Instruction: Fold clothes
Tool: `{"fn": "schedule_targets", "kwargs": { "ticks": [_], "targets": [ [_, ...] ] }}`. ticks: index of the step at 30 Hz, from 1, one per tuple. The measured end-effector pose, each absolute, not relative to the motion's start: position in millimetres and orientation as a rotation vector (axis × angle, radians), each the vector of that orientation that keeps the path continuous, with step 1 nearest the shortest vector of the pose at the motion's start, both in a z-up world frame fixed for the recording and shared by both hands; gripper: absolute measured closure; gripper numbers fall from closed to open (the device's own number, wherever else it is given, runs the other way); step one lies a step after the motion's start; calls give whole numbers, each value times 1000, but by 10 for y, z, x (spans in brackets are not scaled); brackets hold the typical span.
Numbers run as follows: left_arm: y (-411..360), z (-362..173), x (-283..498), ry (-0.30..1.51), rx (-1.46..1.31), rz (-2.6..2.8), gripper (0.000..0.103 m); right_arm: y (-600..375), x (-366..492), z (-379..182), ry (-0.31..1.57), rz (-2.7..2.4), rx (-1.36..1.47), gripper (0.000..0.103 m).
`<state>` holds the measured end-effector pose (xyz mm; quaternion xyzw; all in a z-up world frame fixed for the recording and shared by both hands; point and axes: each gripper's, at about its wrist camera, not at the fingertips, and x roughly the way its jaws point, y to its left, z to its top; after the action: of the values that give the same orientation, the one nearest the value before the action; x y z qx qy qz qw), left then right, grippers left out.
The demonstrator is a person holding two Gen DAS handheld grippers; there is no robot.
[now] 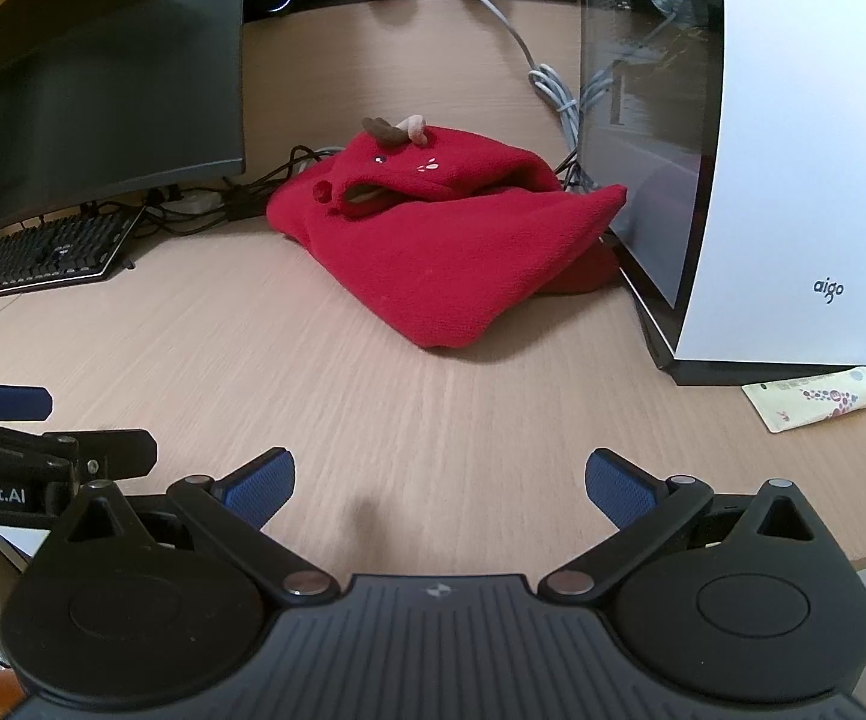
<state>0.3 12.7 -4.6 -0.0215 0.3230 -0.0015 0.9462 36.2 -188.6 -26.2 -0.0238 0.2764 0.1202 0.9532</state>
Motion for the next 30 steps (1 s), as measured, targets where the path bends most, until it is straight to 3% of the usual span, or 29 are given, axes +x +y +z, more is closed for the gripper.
{"fn": "schedule_targets", "kwargs": {
  "ticks": [30],
  "targets": [
    [159,-29,7,664,-52,-2,0,-1893,375,-237,573,246,-48,0]
  ]
}}
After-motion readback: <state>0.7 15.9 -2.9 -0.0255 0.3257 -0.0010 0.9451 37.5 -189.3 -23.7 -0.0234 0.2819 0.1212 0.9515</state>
